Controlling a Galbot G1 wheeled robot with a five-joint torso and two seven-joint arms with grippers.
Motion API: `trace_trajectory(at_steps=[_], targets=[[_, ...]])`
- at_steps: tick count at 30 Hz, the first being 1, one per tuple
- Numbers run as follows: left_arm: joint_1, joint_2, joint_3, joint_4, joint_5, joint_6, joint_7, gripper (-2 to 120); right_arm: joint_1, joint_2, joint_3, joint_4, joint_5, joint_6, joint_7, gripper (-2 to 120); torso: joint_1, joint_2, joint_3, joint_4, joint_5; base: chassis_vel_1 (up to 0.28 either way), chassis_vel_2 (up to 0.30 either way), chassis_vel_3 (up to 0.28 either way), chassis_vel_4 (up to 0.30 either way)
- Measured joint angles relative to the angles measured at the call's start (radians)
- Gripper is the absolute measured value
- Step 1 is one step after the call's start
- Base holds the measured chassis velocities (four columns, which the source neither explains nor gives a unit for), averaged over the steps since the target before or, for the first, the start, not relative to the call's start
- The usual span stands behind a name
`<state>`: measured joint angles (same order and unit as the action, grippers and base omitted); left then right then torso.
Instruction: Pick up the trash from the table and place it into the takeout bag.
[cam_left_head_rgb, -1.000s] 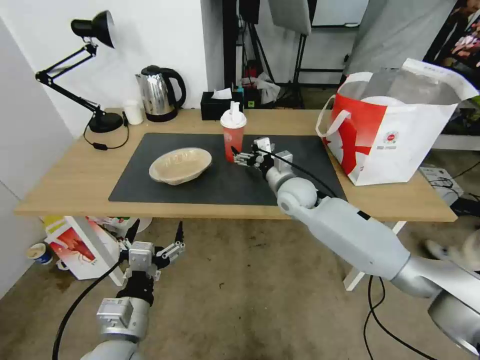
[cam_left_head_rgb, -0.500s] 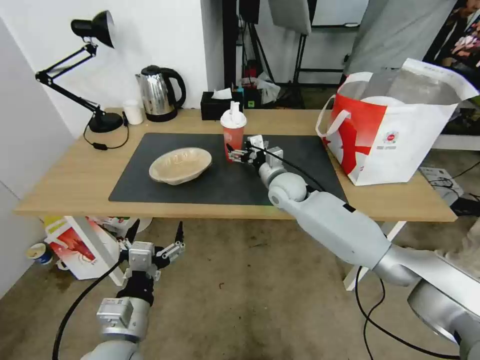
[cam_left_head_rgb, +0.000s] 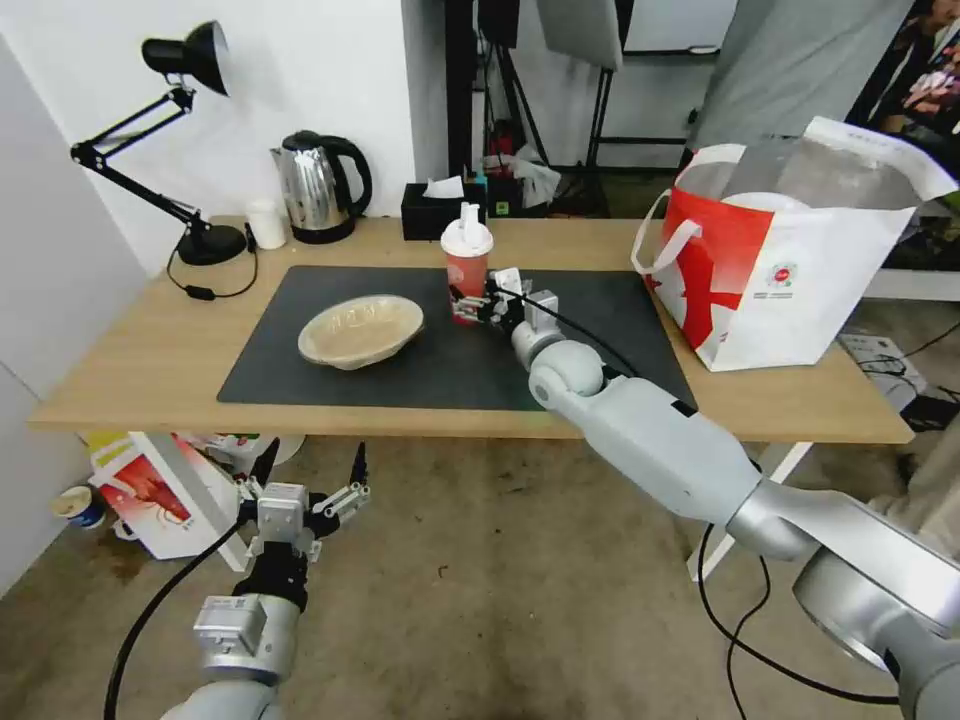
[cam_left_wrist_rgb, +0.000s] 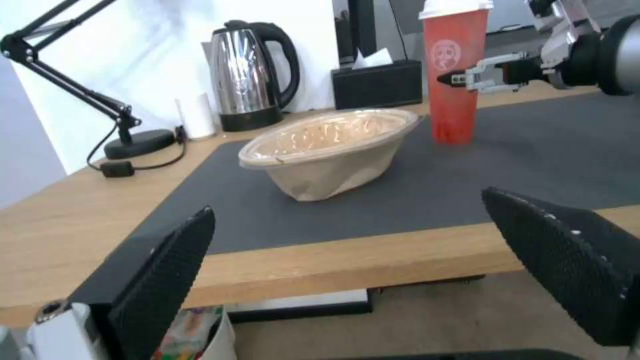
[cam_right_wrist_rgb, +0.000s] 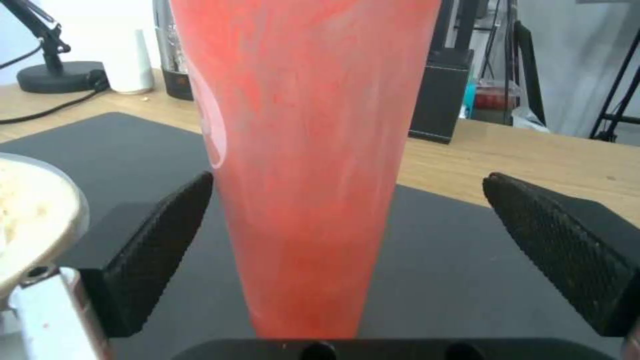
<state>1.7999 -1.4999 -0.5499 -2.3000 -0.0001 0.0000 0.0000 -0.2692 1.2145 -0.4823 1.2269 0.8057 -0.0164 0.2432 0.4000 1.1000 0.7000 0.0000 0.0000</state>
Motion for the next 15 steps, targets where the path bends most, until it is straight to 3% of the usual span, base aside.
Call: trace_trajectory(at_steps=[12,15], targets=[[0.0,0.0,0.0,0.0,0.0,0.0,0.0,100,-0.003,0.005,0.002,-0.012,-0.006,0.004,-0.013,100,0.0,0.0,0.0,0.0,0.0,0.0,0.0,0.0,0.0],[0.0,0.0,0.0,0.0,0.0,0.0,0.0,100,-0.003,0.005,0.003,-0.013,-0.006,0.004,-0.017,94,0.0,0.0,0.0,-0.0001,0.0,0.0,0.0,0.0,0.0]])
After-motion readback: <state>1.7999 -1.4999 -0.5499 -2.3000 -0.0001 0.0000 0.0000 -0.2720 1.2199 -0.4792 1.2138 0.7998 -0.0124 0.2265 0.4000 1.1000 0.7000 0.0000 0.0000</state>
